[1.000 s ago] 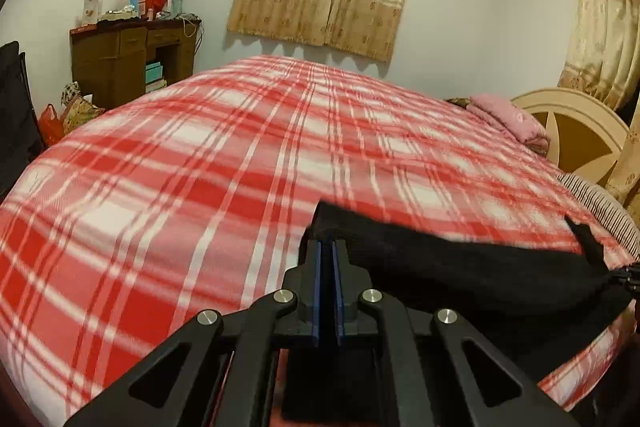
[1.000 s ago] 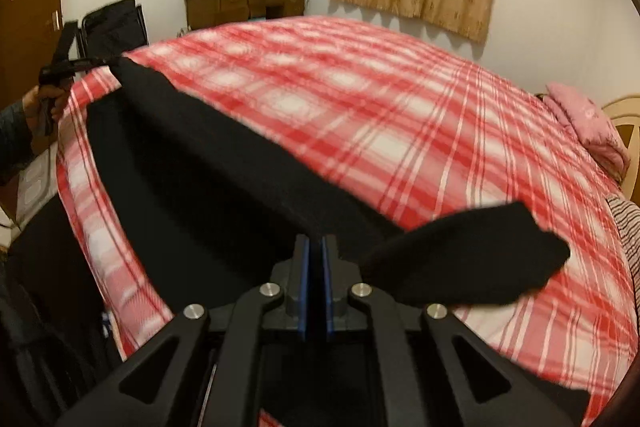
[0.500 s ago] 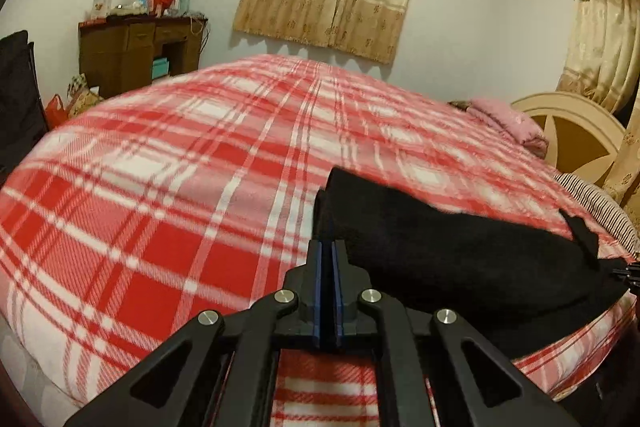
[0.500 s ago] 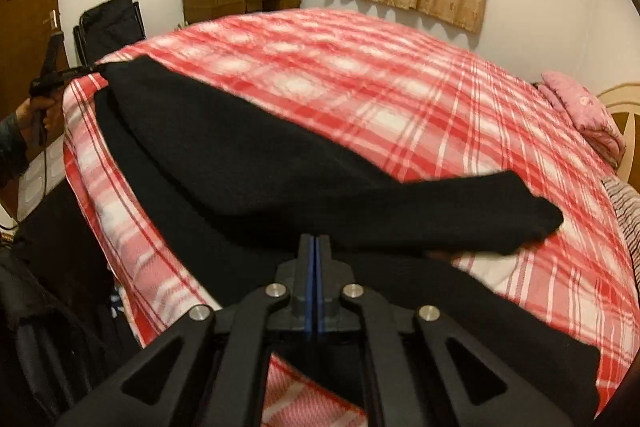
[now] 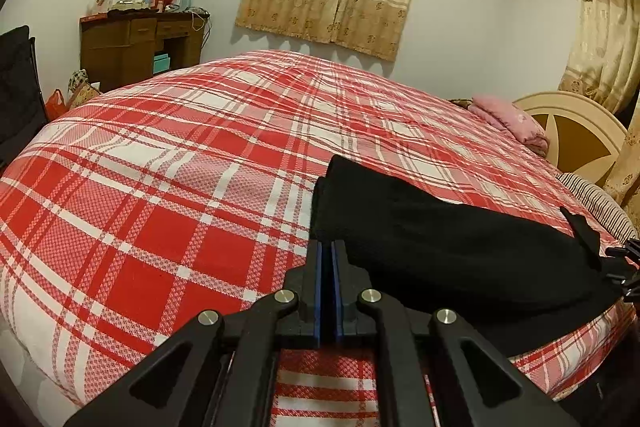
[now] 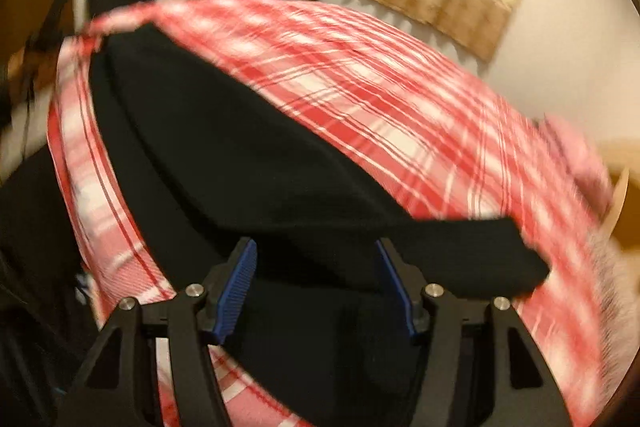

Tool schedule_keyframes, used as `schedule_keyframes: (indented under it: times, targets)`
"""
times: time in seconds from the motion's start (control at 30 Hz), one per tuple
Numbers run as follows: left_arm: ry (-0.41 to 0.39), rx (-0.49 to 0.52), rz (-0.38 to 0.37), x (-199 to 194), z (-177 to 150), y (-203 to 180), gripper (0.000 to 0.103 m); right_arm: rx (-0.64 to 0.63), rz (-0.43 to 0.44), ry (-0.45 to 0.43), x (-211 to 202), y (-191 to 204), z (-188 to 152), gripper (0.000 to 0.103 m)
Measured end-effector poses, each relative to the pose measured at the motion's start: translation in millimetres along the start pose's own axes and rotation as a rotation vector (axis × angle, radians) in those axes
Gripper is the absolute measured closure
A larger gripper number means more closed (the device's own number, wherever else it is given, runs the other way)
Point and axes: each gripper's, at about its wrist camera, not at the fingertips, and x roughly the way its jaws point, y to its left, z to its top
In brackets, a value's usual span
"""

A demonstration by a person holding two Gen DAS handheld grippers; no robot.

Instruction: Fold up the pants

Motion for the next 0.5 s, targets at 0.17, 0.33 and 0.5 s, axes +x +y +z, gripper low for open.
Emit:
schedule_keyframes:
  times: [0.17, 0.33, 0.5]
  targets:
    - [0.002, 0.009, 0.009, 0.0, 2.0, -2.8, 0.099, -0.219, -0.084, 0.065, 28.6, 19.8, 5.5, 0.06]
    - [-0.033, 0.008, -0.017, -14.9, 10.6, -8.3, 0.099, -0.249, -0.124, 0.083, 24.8, 14.6, 9.0, 0.096]
    - [-0.031, 0.015, -0.03, -22.1, 6.2, -10.5, 0.099, -0.175, -0.129, -0.001, -13.1, 11.2, 9.3, 0.096]
